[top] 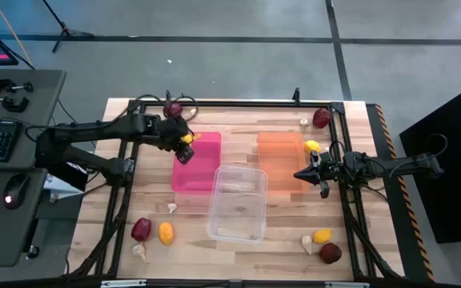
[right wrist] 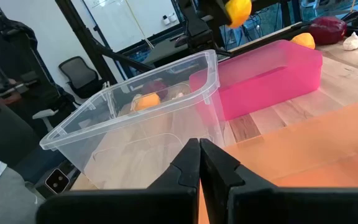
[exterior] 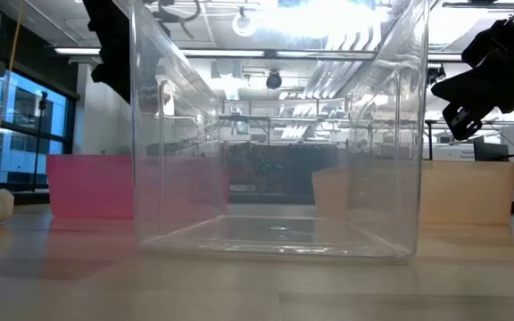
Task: Sort produce into baskets
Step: Put the lemon into the pink bin
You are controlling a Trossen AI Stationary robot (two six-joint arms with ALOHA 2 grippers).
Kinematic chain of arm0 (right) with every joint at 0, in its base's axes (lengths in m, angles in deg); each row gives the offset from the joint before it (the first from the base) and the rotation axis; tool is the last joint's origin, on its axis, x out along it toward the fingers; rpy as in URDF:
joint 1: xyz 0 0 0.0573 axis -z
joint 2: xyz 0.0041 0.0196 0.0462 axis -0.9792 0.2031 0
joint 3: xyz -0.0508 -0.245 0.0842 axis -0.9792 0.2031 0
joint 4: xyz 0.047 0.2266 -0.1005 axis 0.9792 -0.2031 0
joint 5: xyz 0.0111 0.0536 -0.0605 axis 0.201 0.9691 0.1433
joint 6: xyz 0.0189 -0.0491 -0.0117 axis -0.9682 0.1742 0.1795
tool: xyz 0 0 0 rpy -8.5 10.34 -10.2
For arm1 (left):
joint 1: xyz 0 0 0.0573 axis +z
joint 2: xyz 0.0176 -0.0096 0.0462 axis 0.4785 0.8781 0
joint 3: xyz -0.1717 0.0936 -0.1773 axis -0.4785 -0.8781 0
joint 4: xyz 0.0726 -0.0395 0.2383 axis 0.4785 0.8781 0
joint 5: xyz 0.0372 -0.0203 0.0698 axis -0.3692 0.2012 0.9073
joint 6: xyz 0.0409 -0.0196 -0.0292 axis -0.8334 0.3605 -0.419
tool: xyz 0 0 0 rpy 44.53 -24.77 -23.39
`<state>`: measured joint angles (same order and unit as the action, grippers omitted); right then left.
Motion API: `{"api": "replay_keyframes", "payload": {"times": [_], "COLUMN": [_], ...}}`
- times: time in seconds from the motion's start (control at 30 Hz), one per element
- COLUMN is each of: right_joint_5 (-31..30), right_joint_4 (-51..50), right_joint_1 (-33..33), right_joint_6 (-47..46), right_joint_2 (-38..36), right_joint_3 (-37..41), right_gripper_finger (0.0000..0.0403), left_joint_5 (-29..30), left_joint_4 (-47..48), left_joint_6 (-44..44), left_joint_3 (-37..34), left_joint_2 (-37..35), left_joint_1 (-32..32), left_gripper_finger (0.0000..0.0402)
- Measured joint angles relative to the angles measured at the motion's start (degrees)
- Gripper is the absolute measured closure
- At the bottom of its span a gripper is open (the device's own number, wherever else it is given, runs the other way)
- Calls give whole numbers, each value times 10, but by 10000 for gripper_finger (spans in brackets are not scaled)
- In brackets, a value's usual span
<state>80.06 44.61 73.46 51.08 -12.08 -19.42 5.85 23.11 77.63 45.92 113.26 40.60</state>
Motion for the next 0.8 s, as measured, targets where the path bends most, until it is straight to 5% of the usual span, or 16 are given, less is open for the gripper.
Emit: {"api": "replay_keyframes", "payload": {"times": [0.4,0.53,0.67,0.8], "right_joint_5": [0,0,0,-1], "right_joint_4": [0,0,0,0], "right_joint_1": [0,0,0,0], "right_joint_6": [0,0,0,0], "right_joint_2": [0,0,0,0], "right_joint_3": [0,0,0,0], "right_gripper_finger": [402,402,402,402], "left_joint_5": [-21,-79,-172,-178], "left_joint_4": [1,3,4,9], "left_joint_6": [-49,-76,-94,-128], "left_joint_3": [16,20,9,-10], "left_joint_2": [21,4,-27,-67], "left_joint_1": [9,7,-50,-170], "left_gripper_finger": [134,133,133,133]}}
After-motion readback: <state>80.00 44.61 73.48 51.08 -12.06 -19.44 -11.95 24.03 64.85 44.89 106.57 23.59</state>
